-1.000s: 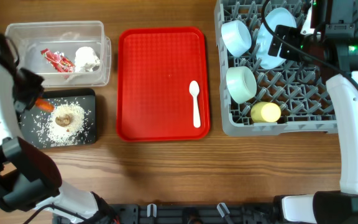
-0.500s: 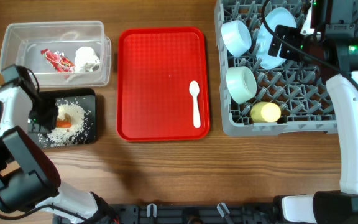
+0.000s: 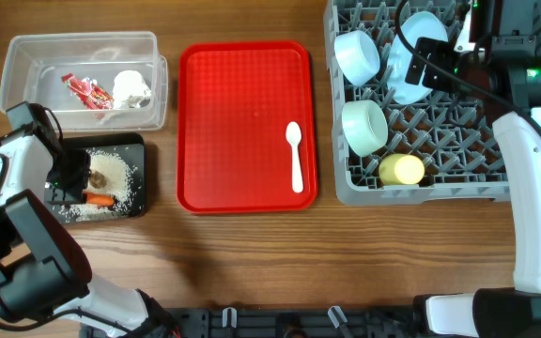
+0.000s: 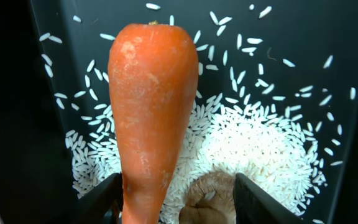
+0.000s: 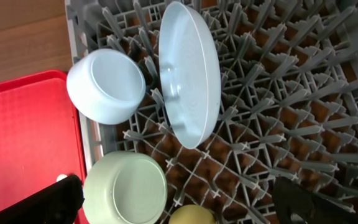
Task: Sort waste into correct bins and load items into the dishwasher rack
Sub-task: 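Move right gripper to the white spoon on the red tray and grasp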
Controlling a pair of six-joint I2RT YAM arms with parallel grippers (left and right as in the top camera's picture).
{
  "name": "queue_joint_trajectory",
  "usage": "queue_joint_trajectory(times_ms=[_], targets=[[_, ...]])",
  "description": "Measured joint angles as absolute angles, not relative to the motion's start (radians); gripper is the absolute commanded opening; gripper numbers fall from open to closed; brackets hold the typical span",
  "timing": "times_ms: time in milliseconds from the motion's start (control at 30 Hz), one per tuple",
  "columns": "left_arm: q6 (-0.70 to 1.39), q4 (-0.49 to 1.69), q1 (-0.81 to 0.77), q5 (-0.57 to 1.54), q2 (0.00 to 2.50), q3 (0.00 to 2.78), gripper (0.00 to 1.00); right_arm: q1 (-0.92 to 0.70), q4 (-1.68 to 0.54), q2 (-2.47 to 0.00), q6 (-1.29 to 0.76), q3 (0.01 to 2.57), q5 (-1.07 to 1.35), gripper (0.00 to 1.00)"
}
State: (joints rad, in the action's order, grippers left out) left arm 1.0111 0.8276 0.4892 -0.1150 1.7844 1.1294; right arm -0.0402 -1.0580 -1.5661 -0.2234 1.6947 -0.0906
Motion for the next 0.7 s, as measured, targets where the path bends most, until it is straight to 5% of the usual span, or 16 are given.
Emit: queue_joint_trajectory(times_ms=[533, 700], targets=[[0.564, 0.812, 0.421, 0.172, 1.339, 1.211, 0.73, -0.110, -0.907, -1.566, -0.006, 1.695, 0.231, 1.00], [0.456, 0.812, 0.270, 0.209, 1.295, 1.211, 1.00, -0.240, -0.884, -1.567, -0.017, 1.695, 0.271, 1.00]])
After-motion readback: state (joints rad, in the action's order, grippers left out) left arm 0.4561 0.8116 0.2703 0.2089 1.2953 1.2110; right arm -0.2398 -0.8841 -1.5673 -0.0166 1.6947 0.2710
